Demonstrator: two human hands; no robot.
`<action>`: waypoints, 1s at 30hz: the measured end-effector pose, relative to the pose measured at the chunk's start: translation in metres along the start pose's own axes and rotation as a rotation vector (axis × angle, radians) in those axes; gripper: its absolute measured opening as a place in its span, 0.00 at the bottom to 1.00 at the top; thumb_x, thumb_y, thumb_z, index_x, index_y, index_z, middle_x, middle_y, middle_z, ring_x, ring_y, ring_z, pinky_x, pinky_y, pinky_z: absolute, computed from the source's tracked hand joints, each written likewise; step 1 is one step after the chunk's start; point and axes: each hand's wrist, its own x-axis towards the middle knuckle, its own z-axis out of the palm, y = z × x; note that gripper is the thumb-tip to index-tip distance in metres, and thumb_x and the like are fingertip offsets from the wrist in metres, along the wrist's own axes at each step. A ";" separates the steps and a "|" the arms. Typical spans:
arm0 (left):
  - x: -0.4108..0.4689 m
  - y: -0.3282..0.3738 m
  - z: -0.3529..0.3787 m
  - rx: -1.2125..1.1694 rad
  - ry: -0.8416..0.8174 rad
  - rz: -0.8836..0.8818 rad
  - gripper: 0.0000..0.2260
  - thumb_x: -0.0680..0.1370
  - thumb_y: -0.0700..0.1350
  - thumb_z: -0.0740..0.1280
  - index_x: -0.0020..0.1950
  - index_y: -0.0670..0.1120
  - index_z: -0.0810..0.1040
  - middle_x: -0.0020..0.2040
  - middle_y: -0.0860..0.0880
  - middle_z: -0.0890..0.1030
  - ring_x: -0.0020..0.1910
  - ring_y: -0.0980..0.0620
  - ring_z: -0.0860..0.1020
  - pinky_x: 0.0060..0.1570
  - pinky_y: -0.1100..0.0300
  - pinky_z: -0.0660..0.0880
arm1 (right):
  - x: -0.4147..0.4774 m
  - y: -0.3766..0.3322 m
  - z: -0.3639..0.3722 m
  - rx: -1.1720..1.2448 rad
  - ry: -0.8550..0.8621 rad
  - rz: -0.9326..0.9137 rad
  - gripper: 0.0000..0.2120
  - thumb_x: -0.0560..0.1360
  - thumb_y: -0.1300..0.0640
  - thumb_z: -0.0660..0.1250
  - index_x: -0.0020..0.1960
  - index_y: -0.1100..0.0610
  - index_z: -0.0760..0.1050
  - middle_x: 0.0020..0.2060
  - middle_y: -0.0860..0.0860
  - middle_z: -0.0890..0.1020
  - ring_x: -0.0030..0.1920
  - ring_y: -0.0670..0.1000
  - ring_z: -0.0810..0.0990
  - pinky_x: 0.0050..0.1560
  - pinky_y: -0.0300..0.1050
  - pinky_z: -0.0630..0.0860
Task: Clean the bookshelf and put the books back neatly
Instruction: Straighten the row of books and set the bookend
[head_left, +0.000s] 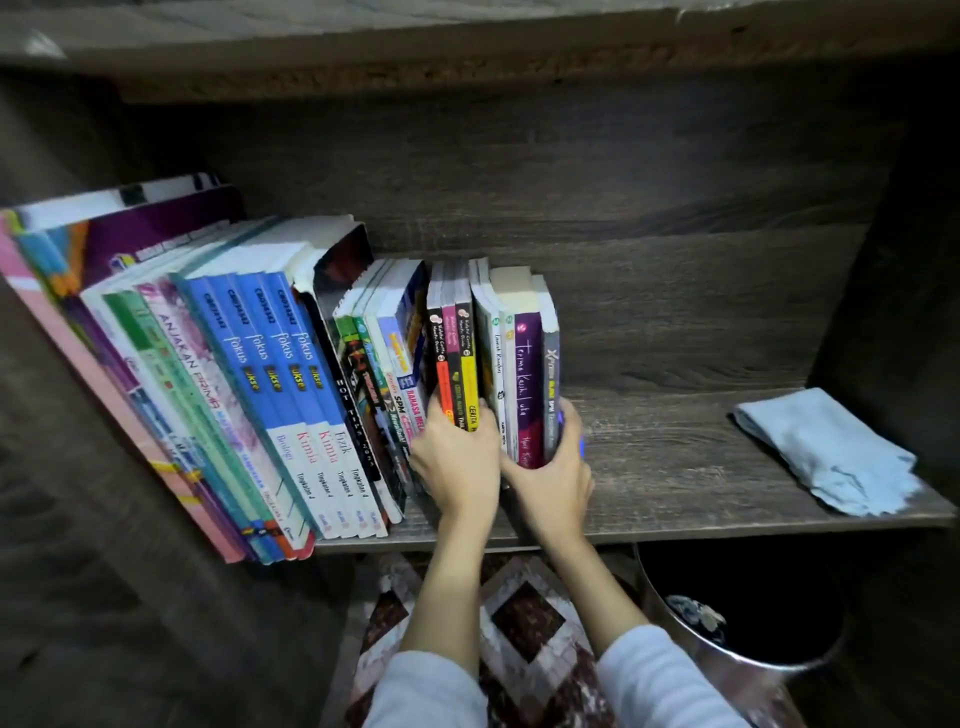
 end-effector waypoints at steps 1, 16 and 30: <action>0.001 -0.001 -0.001 -0.005 0.003 -0.006 0.14 0.75 0.49 0.68 0.58 0.43 0.78 0.48 0.42 0.83 0.49 0.41 0.80 0.49 0.54 0.74 | -0.001 -0.002 0.004 0.012 0.000 -0.001 0.41 0.64 0.49 0.77 0.72 0.45 0.60 0.65 0.48 0.75 0.63 0.57 0.74 0.60 0.46 0.66; -0.005 -0.030 -0.008 -0.041 -0.122 0.192 0.30 0.76 0.60 0.63 0.74 0.53 0.57 0.47 0.53 0.78 0.44 0.51 0.77 0.47 0.58 0.75 | 0.024 0.011 -0.037 -0.137 -0.446 -0.043 0.37 0.74 0.61 0.65 0.74 0.38 0.51 0.67 0.49 0.74 0.65 0.53 0.73 0.60 0.38 0.67; 0.009 -0.037 -0.010 0.099 0.220 0.541 0.25 0.72 0.57 0.64 0.64 0.47 0.66 0.51 0.44 0.76 0.44 0.52 0.76 0.37 0.64 0.69 | 0.039 0.010 -0.040 -0.132 -0.476 -0.035 0.40 0.69 0.63 0.69 0.75 0.44 0.57 0.59 0.57 0.80 0.57 0.55 0.80 0.61 0.49 0.73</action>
